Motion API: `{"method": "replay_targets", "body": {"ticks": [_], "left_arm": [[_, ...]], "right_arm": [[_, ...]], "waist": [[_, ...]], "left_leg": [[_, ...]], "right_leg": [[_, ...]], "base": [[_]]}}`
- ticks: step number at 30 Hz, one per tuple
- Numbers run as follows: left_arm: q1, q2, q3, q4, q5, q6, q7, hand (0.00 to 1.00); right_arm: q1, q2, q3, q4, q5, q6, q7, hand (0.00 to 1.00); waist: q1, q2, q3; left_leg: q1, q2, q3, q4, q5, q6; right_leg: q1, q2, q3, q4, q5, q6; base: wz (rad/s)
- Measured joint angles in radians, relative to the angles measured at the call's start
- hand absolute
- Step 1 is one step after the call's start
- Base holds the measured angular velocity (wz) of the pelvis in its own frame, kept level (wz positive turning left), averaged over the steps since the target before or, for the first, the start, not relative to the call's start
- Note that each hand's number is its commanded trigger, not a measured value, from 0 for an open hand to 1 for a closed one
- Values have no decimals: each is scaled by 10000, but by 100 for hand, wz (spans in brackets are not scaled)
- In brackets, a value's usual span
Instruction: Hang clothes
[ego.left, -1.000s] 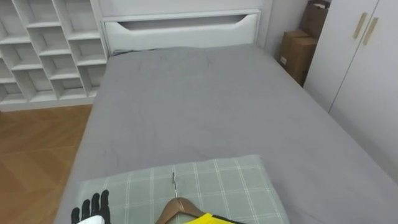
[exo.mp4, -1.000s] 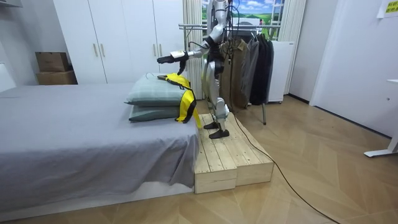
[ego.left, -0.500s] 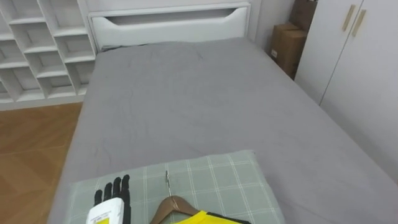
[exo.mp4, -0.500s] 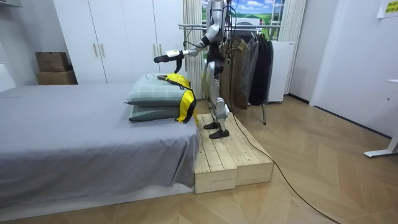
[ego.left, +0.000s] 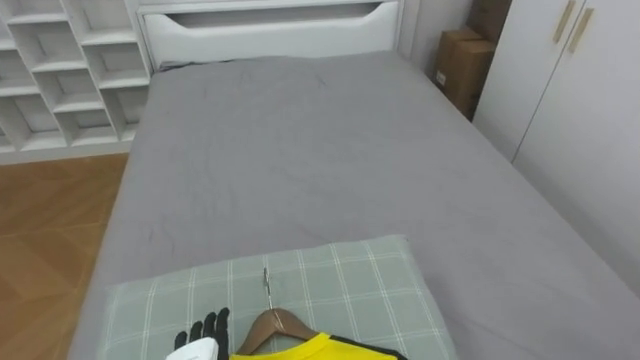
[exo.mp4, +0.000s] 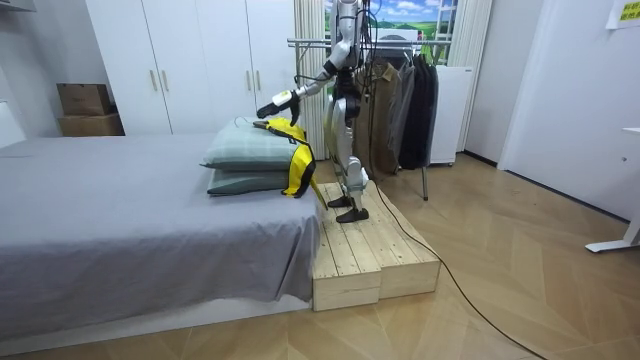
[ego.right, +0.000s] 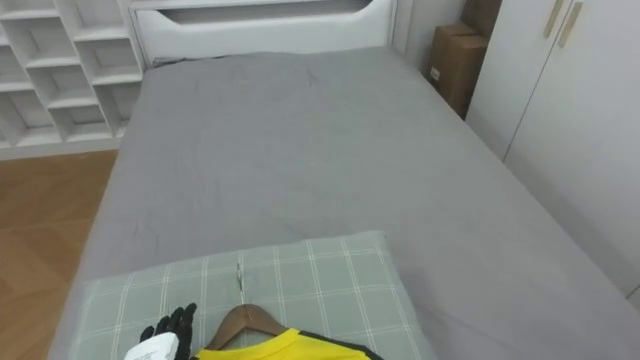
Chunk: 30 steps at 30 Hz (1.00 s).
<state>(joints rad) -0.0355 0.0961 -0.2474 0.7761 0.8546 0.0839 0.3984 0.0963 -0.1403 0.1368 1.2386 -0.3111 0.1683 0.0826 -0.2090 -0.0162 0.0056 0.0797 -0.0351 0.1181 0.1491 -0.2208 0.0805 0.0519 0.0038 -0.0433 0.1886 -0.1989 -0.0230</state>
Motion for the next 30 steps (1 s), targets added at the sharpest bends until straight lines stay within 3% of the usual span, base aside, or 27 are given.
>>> {"method": "replay_targets", "body": {"ticks": [5, 12, 26, 30], "left_arm": [[-344, -105, 2, 1033, -3, -6, -232, 0], [-399, -208, 25, 1606, -2, -8, -409, 0], [-601, -306, 74, 2020, -22, -6, -582, 0], [-829, -314, 96, 2259, -588, -10, -666, 0]], "right_arm": [[-100, 27, 0, 7, 1, -35, -20, 0], [-222, 100, -12, 21, -91, -17, -119, 0], [-371, 214, -9, 157, -35, -38, -358, 0], [-384, 233, -7, 316, -30, -37, -359, 0]], "waist": [[-8, -82, 25], [-13, -157, 31], [-25, -271, -15], [-15, -302, -25]], "left_leg": [[-2, 5, 18, 22, 0, 0], [-18, 18, -18, 14, -1, -1], [-49, 19, -95, 36, 3, -6], [-84, 22, -77, 40, 3, -6]], "right_leg": [[13, 1, -2, 17, 1, -1], [-4, 17, -47, 21, 8, -14], [-6, -22, -333, -9, 9, -15], [-17, -18, -329, -17, 9, -15]], "base": [[0], [0], [2], [0]]}}
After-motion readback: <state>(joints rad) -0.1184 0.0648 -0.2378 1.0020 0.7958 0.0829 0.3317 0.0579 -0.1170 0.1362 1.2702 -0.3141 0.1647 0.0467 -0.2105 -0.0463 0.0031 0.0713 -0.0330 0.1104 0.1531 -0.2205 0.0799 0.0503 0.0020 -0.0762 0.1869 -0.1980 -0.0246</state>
